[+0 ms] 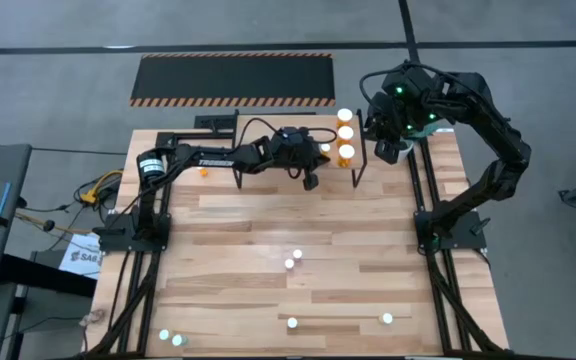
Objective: Pick and place medicine bottles onto shelf by color
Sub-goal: Put the right small orange pill bottle on the shelf
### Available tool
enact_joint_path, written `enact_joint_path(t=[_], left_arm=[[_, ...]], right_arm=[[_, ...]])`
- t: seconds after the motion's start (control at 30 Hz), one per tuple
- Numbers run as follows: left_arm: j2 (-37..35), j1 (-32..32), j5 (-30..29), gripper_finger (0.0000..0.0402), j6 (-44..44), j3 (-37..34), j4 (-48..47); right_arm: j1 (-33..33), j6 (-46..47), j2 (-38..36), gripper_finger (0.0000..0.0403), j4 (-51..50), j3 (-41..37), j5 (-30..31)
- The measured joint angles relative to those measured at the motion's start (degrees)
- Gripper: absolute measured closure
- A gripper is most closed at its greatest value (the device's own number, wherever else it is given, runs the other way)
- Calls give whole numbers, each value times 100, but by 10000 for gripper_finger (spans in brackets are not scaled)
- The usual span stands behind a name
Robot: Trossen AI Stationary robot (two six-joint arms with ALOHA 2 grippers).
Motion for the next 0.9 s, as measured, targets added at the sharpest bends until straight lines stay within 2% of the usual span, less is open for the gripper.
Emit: enact_joint_path(t=[0.5,0.9], left_arm=[[0,186,-537,401,-236,0,118],[0,483,-537,401,-408,0,144]], right_arm=[[0,-17,0,284,-2,0,-2],[0,-15,0,284,-2,0,-7]])
